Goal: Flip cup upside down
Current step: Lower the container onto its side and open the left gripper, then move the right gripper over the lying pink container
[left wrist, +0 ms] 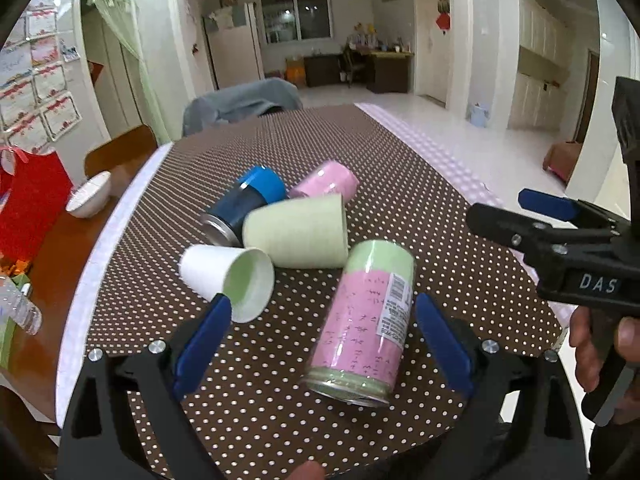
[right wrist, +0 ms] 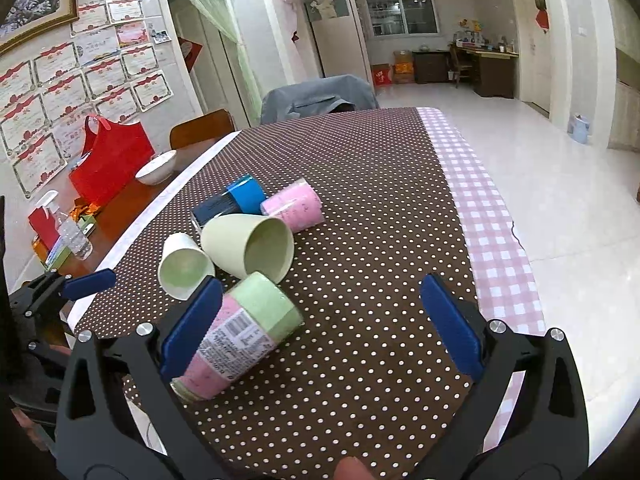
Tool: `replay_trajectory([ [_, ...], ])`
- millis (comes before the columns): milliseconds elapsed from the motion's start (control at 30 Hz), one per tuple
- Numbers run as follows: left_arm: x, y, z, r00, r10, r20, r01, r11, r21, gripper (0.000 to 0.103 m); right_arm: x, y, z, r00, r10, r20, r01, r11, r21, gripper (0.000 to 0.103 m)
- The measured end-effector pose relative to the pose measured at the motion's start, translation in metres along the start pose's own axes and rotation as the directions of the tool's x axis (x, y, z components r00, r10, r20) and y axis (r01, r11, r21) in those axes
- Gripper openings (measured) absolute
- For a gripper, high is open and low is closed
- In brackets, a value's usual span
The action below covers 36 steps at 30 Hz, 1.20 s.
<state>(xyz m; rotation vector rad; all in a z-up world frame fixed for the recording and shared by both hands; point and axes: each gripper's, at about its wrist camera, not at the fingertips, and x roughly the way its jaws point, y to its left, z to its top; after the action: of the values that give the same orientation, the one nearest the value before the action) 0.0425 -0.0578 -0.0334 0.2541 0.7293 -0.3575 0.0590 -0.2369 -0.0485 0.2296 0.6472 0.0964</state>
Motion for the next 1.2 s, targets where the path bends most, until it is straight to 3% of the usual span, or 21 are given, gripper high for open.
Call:
replay_trajectory([
  [633, -0.063, 0.031, -0.019, 0.989, 0.064, 0.136, -0.045, 0.989, -0.141, 0.092, -0.019, 0.033, 0.005, 0.999, 0.054, -0.01, -0.054, 0.998, -0.033, 0.097],
  [1200, -0.08, 0.043, -0.037, 0.973, 0.134, 0.187, -0.09, 0.97, -0.225, 0.092, -0.025, 0.055, -0.001, 0.998, 0.063, -0.007, -0.063, 0.996, -0.061, 0.097],
])
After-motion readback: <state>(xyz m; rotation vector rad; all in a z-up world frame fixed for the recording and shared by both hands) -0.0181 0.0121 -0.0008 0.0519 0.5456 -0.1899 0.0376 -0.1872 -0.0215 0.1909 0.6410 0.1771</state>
